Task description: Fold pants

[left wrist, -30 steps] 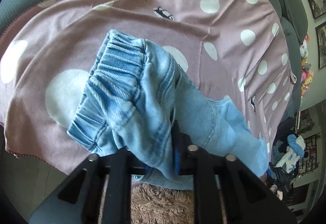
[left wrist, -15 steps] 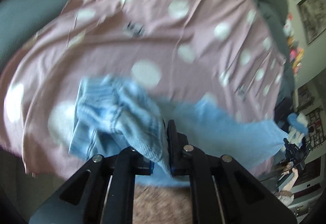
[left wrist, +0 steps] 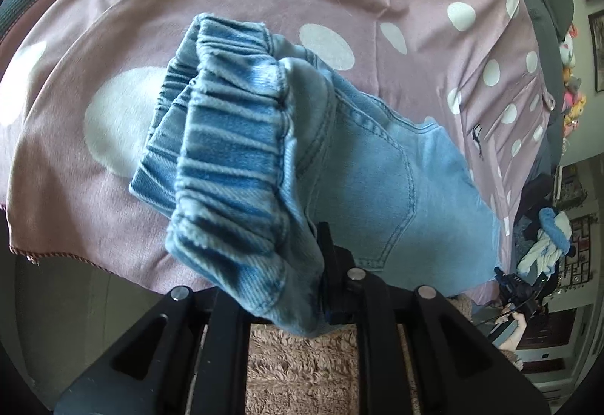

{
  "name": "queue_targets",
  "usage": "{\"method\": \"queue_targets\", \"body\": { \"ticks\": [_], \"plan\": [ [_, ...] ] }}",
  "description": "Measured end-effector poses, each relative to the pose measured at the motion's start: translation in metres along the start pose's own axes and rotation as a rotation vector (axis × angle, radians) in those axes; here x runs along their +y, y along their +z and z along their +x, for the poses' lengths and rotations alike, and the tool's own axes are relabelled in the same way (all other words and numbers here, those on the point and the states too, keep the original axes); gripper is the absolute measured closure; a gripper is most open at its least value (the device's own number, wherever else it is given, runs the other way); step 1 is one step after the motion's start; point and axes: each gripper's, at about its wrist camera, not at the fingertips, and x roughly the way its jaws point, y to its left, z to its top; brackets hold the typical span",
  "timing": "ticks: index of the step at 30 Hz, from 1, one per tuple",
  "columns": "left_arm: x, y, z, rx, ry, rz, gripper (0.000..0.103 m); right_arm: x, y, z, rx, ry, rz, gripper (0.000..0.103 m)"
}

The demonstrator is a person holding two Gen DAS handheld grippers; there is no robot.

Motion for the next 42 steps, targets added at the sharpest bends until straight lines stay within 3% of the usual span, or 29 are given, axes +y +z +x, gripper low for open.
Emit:
{"method": "queue_targets", "body": {
  "ticks": [6,9,12,14,15,17,19,21,24,26,29,32,35,37,39,40,42],
  "plan": [
    [-0.001,0.0,-0.004,0.0,0.009,-0.002,0.085,-0.009,-0.008,-0.008,-0.022,-0.019,0.024,0.102],
    [-0.005,0.001,-0.014,-0.016,0.063,0.008,0.076,-0.003,-0.004,-0.002,0.002,-0.077,-0.026,0.102],
    [-0.003,0.001,-0.043,-0.086,0.089,0.011,0.054,0.016,-0.003,-0.016,-0.003,-0.191,-0.087,0.098],
    [0.001,0.004,-0.061,-0.143,0.112,0.013,0.039,0.031,-0.002,-0.028,-0.039,-0.211,-0.132,0.096],
    [0.004,0.007,-0.069,-0.172,0.119,0.015,0.037,0.047,-0.001,-0.037,-0.046,-0.195,-0.17,0.093],
    [0.01,0.017,-0.076,-0.207,0.11,0.016,0.025,0.073,-0.002,-0.044,-0.046,-0.142,-0.225,0.068],
    [0.017,0.029,-0.071,-0.204,0.1,-0.001,0.024,0.115,-0.007,-0.05,-0.054,-0.052,-0.315,0.059],
    [0.02,0.038,-0.059,-0.175,0.045,-0.002,0.024,0.171,-0.019,-0.049,-0.034,0.093,-0.436,0.059],
    [0.023,0.047,-0.039,-0.115,0.023,-0.01,0.024,0.245,-0.04,-0.03,0.114,0.298,-0.551,0.059],
    [0.023,0.049,-0.028,-0.079,0.05,-0.001,0.024,0.29,-0.058,-0.018,0.187,0.36,-0.637,0.059],
    [0.031,0.049,-0.014,-0.044,0.055,-0.003,0.021,0.342,-0.083,-0.002,0.254,0.377,-0.754,0.059],
    [0.041,0.044,-0.012,-0.064,0.018,-0.026,0.026,0.385,-0.11,0.023,0.377,0.402,-0.84,0.059],
    [0.038,0.03,-0.013,-0.091,0.054,0.007,0.04,0.407,-0.131,0.048,0.408,0.334,-0.928,0.059],
    [0.037,0.024,-0.014,-0.102,0.073,0.029,0.043,0.413,-0.139,0.063,0.418,0.291,-0.962,0.059],
    [0.039,0.024,-0.015,-0.107,0.067,0.027,0.045,0.414,-0.141,0.076,0.493,0.318,-0.946,0.059],
    [0.04,0.023,-0.014,-0.11,0.064,0.025,0.046,0.414,-0.144,0.078,0.518,0.339,-0.94,0.061],
    [0.039,0.022,-0.015,-0.129,0.067,0.028,0.049,0.414,-0.147,0.076,0.486,0.351,-0.974,0.081]
  ]
}}
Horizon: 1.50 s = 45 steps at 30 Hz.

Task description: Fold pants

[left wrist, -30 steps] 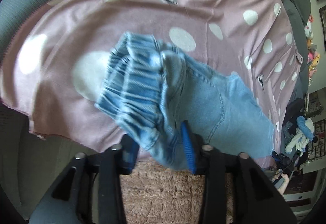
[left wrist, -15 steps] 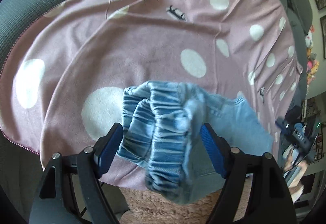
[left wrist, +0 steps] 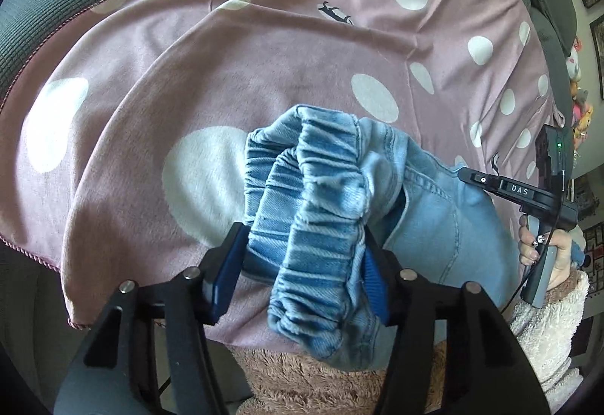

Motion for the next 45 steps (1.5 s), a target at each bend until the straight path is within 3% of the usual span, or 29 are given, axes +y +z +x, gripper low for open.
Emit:
{"method": "queue_targets", "body": {
  "ticks": [2,6,8,10,13,16,21,24,25,27,28,29,32,35,39,42,45],
  "plan": [
    [-0.004,-0.003,-0.001,-0.029,0.023,0.002,0.052,-0.002,0.001,-0.006,-0.035,0.022,0.038,0.094],
    [-0.022,0.002,-0.017,-0.141,0.043,0.051,0.065,-0.015,0.013,-0.02,-0.115,0.061,0.143,0.097],
    [-0.024,0.014,-0.021,-0.151,0.035,0.049,0.071,-0.015,0.018,-0.03,-0.159,0.047,0.163,0.097],
    [-0.022,0.025,-0.015,-0.134,0.027,0.046,0.071,-0.011,0.025,-0.029,-0.171,0.027,0.158,0.097],
    [-0.017,0.026,0.006,-0.06,0.078,0.074,0.068,-0.007,0.029,-0.003,-0.146,-0.048,0.116,0.097],
    [-0.006,0.021,0.006,-0.024,0.049,0.052,0.065,-0.013,0.023,0.016,-0.114,-0.065,0.138,0.097],
    [-0.01,0.02,0.005,-0.021,0.069,0.04,0.062,-0.01,0.026,0.019,-0.135,-0.106,0.137,0.097],
    [-0.017,0.02,-0.001,-0.005,0.115,0.049,0.054,-0.001,0.025,0.014,-0.148,-0.154,0.077,0.097],
    [-0.021,0.02,-0.006,-0.01,0.128,0.061,0.055,-0.001,0.024,0.009,-0.155,-0.152,0.074,0.094],
    [-0.029,0.021,-0.018,-0.05,0.158,0.092,0.046,-0.009,0.019,-0.006,-0.18,-0.141,0.106,0.078],
    [-0.035,0.022,-0.025,-0.073,0.181,0.107,0.033,-0.017,0.014,-0.017,-0.192,-0.151,0.136,0.063],
    [-0.04,0.022,-0.032,-0.1,0.193,0.122,0.026,-0.024,0.009,-0.026,-0.204,-0.158,0.157,0.057],
    [-0.058,0.022,-0.052,-0.165,0.14,0.16,0.026,-0.059,-0.021,-0.059,-0.238,-0.2,0.247,0.057],
    [-0.074,0.02,-0.056,-0.162,0.045,0.169,0.026,-0.109,-0.074,-0.097,-0.282,-0.248,0.397,0.057],
    [-0.098,0.014,-0.035,-0.11,-0.03,0.205,0.026,-0.17,-0.161,-0.144,-0.328,-0.36,0.604,0.057],
    [-0.111,0.008,-0.01,-0.042,-0.041,0.219,0.027,-0.203,-0.217,-0.173,-0.365,-0.438,0.747,0.057],
    [-0.118,0.0,0.013,0.036,-0.078,0.219,0.04,-0.243,-0.271,-0.195,-0.394,-0.465,0.919,0.058]
  ]
}}
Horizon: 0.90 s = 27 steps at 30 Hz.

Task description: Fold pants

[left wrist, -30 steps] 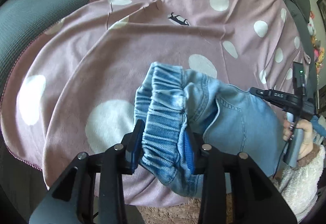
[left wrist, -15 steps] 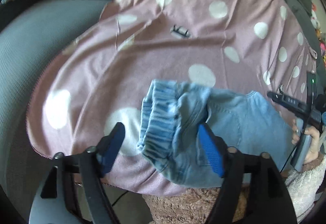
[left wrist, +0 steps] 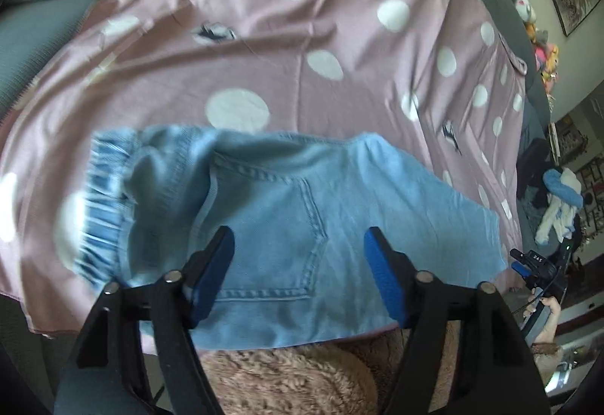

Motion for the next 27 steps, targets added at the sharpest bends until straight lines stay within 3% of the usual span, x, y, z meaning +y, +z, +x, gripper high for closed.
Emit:
{"method": "queue_targets", "body": {
  "ticks": [1,4,5,7,12,24,25,26,27],
  "plan": [
    [0.0,-0.002,0.008,0.028,-0.019,-0.003,0.047,-0.013,0.0,0.002,0.002,-0.007,0.043,0.058],
    [0.006,-0.011,0.032,0.094,0.009,-0.037,0.058,-0.038,-0.004,0.007,0.004,-0.008,0.107,0.076],
    [0.008,-0.013,0.036,0.097,0.028,-0.04,0.067,-0.043,-0.005,0.009,0.007,0.005,0.127,0.08],
    [0.01,-0.015,0.036,0.082,0.042,-0.031,0.07,-0.046,-0.006,0.014,0.011,0.052,0.167,0.081],
    [0.011,-0.011,0.037,0.101,0.039,-0.039,0.07,-0.039,-0.002,0.022,0.031,0.101,0.179,0.081],
    [0.009,-0.012,0.041,0.088,0.064,-0.011,0.07,-0.047,-0.002,0.042,0.053,0.026,0.177,0.081],
    [0.009,-0.012,0.041,0.088,0.066,-0.007,0.07,-0.048,-0.002,0.04,0.046,0.025,0.188,0.084],
    [0.009,-0.012,0.041,0.089,0.068,-0.004,0.07,-0.049,-0.002,0.036,0.025,0.052,0.196,0.093],
    [0.008,-0.012,0.04,0.09,0.069,-0.003,0.07,-0.049,-0.003,0.032,0.011,0.059,0.199,0.094]
  ]
}}
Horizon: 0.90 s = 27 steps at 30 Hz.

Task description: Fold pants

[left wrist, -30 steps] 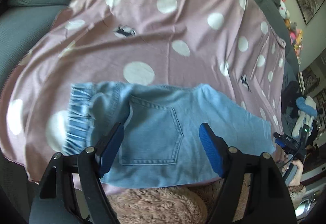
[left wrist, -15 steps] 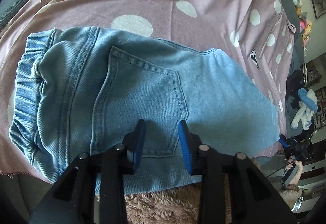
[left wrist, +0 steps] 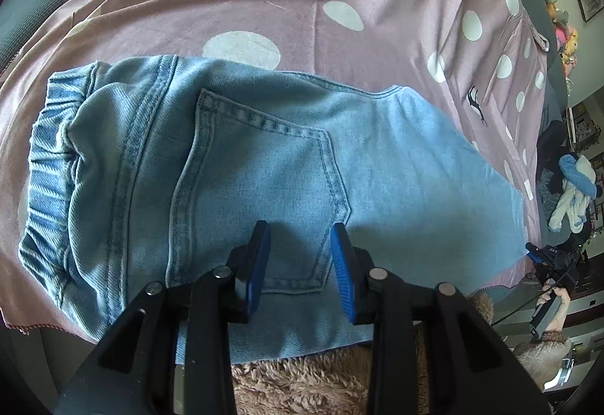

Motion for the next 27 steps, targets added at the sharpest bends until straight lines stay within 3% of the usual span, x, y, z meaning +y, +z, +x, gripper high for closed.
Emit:
{"method": "queue_targets", "body": {
  "ticks": [5,10,21,27],
  "plan": [
    [0.001,0.003,0.0,0.016,-0.002,-0.003,0.07,0.001,-0.005,-0.03,-0.074,-0.004,0.002,0.095],
    [-0.001,0.003,0.002,0.023,0.008,0.02,0.07,-0.007,-0.005,-0.001,0.001,-0.016,-0.018,0.096],
    [-0.015,-0.002,-0.008,0.015,0.025,0.032,0.069,-0.006,-0.007,0.001,-0.036,-0.053,-0.062,0.095],
    [-0.049,-0.003,-0.015,0.007,-0.051,0.11,0.046,0.005,-0.012,-0.012,-0.062,-0.124,-0.128,0.094]
  ]
}}
